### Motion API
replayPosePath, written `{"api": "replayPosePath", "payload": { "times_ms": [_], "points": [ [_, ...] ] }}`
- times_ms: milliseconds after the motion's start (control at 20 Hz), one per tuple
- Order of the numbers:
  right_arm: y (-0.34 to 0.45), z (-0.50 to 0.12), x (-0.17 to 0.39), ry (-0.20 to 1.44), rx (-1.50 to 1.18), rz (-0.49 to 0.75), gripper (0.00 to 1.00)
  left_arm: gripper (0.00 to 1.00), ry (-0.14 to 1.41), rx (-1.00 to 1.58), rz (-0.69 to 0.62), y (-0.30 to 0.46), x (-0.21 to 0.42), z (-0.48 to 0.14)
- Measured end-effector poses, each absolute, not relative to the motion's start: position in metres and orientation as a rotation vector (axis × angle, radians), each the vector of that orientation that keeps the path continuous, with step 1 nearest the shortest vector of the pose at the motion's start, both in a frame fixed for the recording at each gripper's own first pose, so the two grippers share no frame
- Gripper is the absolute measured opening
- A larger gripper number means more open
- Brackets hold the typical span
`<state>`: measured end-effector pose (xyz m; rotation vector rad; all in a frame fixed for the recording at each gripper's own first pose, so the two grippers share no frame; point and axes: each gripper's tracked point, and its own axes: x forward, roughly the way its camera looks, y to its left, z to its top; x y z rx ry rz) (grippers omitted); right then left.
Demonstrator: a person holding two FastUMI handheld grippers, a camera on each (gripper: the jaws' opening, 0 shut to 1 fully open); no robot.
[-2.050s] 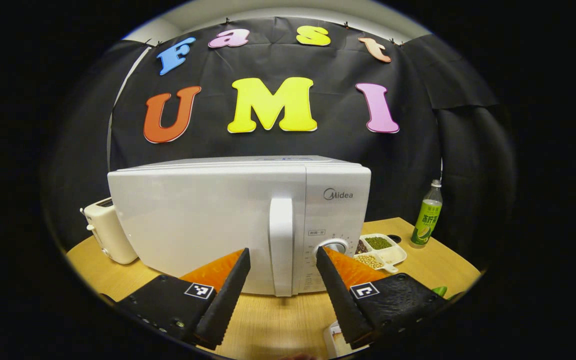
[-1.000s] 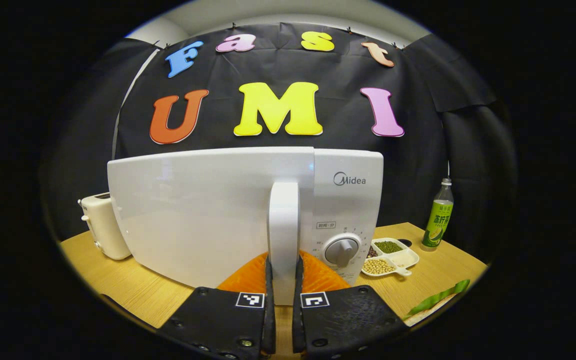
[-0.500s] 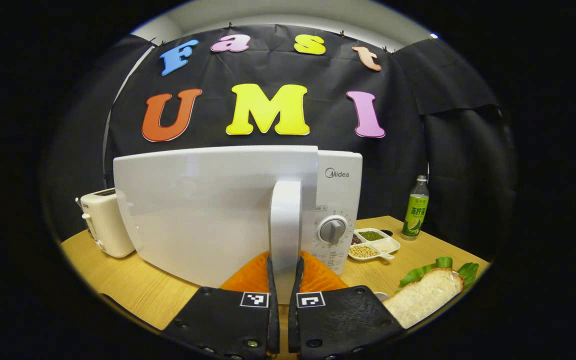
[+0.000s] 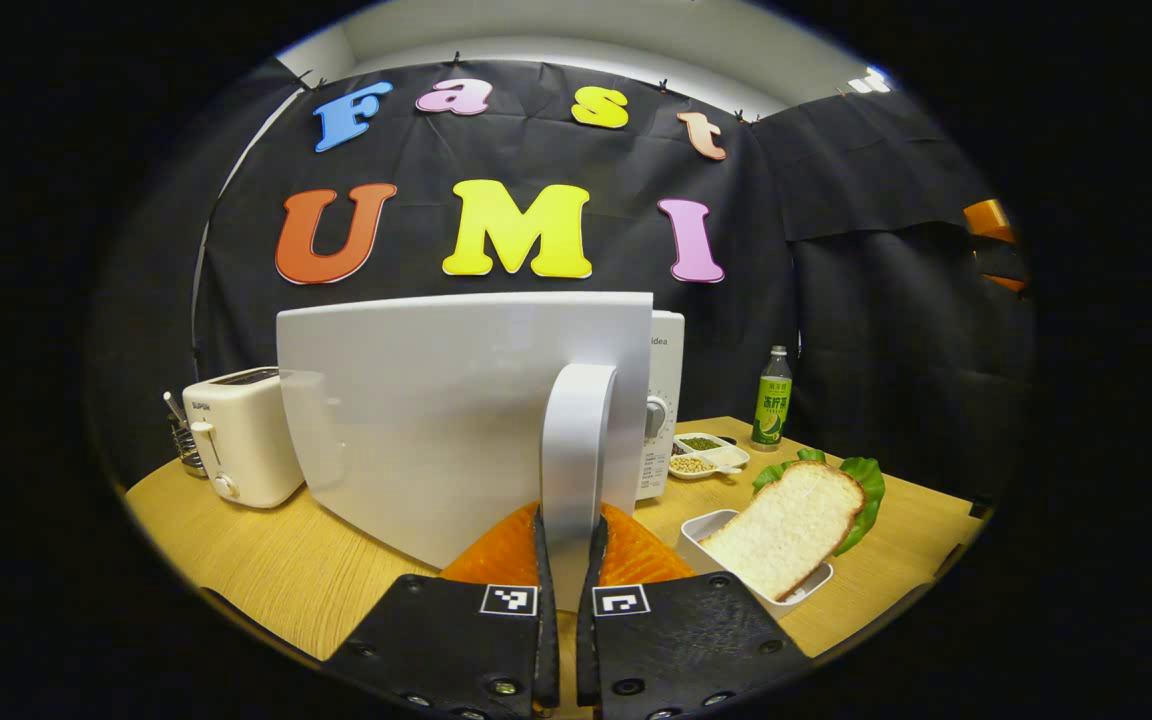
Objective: Open the microwave oven with the left hand, put the food in, and close the microwave oven.
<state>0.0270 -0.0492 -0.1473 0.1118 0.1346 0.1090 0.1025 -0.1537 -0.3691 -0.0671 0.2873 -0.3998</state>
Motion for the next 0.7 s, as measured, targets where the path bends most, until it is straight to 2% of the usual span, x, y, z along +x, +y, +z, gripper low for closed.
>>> {"api": "replayPosePath", "payload": {
  "times_ms": [350,550,700],
  "points": [
    [-0.024,-0.148,0.016,0.138,0.117,0.126,1.0,0.06,0.254,-0.058,-0.387,-0.089,0.061,-0.362],
    [-0.006,-0.155,0.016,0.154,0.13,0.154,1.0,0.07,0.278,-0.03,-0.292,-0.04,0.042,-0.36],
    [0.007,-0.162,0.015,0.158,0.122,0.18,0.99,0.15,0.282,0.003,-0.206,0.005,0.028,-0.355]
  ]
}}
